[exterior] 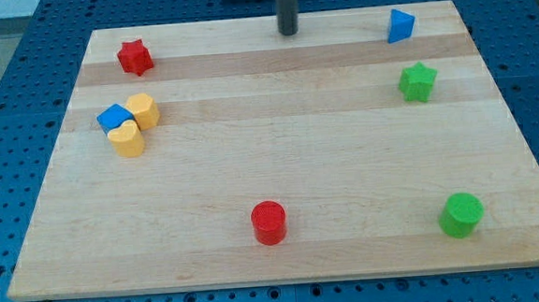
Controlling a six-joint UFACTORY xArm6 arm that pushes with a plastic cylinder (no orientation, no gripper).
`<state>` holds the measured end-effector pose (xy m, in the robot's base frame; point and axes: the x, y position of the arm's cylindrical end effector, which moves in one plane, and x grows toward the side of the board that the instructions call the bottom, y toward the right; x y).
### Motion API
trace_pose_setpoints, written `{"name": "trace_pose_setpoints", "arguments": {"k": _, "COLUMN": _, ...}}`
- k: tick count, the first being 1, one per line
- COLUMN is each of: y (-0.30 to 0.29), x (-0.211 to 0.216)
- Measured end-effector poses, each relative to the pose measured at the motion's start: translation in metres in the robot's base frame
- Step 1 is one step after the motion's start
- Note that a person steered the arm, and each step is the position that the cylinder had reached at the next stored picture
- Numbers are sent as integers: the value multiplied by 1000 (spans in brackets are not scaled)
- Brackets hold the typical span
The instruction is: Move the blue triangle towards the center
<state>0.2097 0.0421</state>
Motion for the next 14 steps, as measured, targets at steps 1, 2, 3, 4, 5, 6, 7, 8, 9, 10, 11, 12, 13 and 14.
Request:
{"name": "trace_pose_setpoints", "arguments": {"k": 1, "y": 30, "x": -18}}
{"name": "trace_pose_setpoints", "arguments": {"k": 2, "y": 35, "x": -18}}
{"name": "trace_pose_setpoints", "arguments": {"k": 3, "y": 37, "x": -18}}
{"name": "trace_pose_setpoints", "arguments": {"k": 4, "y": 64, "x": -18}}
{"name": "trace_pose_setpoints", "arguments": {"k": 5, "y": 132, "x": -19}}
{"name": "trace_pose_setpoints", "arguments": {"k": 6, "y": 206, "x": -19}}
{"name": "trace_pose_setpoints", "arguments": {"k": 7, "y": 231, "x": -19}}
{"name": "trace_pose_setpoints", "arguments": {"k": 8, "y": 224, "x": 0}}
{"name": "trace_pose_setpoints", "arguments": {"k": 9, "y": 193, "x": 1}}
{"name": "trace_pose_setpoints", "arguments": {"k": 10, "y": 159, "x": 17}}
{"name": "trace_pose_setpoints", "arguments": {"k": 11, "y": 122, "x": 45}}
{"name": "trace_pose_setpoints", "arguments": {"k": 12, "y": 82, "x": 92}}
{"name": "trace_pose_setpoints", "arguments": {"k": 13, "y": 42, "x": 141}}
{"name": "trace_pose_setpoints", "arguments": {"k": 14, "y": 20, "x": 166}}
